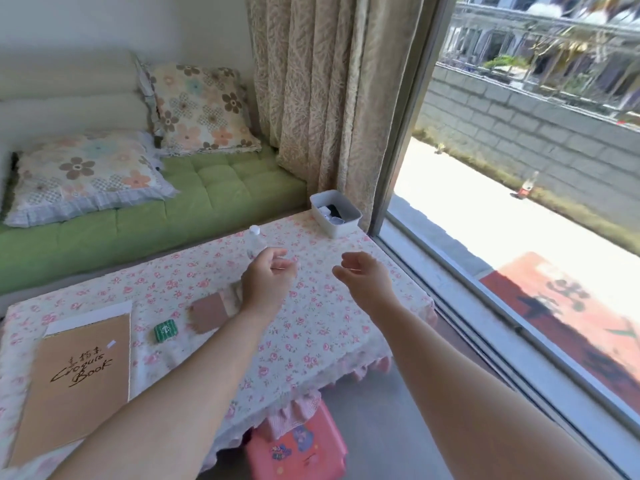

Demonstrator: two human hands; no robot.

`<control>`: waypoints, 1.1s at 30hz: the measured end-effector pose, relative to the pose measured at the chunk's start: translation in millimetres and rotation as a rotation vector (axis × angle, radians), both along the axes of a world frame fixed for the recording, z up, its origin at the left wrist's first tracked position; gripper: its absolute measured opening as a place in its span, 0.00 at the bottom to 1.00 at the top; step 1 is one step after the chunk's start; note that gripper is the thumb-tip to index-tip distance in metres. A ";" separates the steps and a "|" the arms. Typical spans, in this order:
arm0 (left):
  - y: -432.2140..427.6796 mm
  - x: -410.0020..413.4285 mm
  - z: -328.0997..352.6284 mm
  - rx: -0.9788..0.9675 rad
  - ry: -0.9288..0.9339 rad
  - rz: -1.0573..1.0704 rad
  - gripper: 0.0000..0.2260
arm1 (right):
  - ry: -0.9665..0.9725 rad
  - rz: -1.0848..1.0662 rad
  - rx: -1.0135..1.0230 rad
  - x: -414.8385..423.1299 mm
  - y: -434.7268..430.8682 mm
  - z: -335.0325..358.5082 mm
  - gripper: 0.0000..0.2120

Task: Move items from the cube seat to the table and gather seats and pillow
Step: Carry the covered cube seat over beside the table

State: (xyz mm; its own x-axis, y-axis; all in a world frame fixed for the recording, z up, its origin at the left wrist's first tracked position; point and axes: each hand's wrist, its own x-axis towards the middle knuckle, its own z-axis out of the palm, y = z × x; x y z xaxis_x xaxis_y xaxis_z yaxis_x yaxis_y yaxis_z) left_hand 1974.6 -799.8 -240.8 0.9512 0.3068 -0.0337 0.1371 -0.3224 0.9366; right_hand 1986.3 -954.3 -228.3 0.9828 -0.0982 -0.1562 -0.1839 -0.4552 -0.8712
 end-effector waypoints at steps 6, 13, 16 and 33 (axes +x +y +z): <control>-29.5 -72.5 6.1 0.010 0.016 -0.142 0.14 | -0.009 -0.117 -0.002 -96.5 -28.3 -0.4 0.19; -77.1 -157.9 16.4 0.011 0.020 -0.377 0.14 | -0.040 -0.328 -0.005 -210.1 -70.7 15.5 0.18; -97.7 -178.7 30.0 -0.025 -0.004 -0.483 0.14 | -0.093 -0.442 -0.028 -247.2 -90.6 29.7 0.17; -88.4 -332.6 45.5 -0.131 0.025 -1.211 0.17 | -0.164 -1.202 0.031 -508.3 -13.0 39.9 0.16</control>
State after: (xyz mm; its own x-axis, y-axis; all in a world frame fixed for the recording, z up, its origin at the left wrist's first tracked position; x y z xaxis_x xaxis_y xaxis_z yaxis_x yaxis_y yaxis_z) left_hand 1642.0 -888.2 -195.3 0.6185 -0.7856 -0.0200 -0.1685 -0.1575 0.9730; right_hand 1478.0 -967.3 -188.4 0.2755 -0.9596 -0.0569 -0.3616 -0.0486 -0.9311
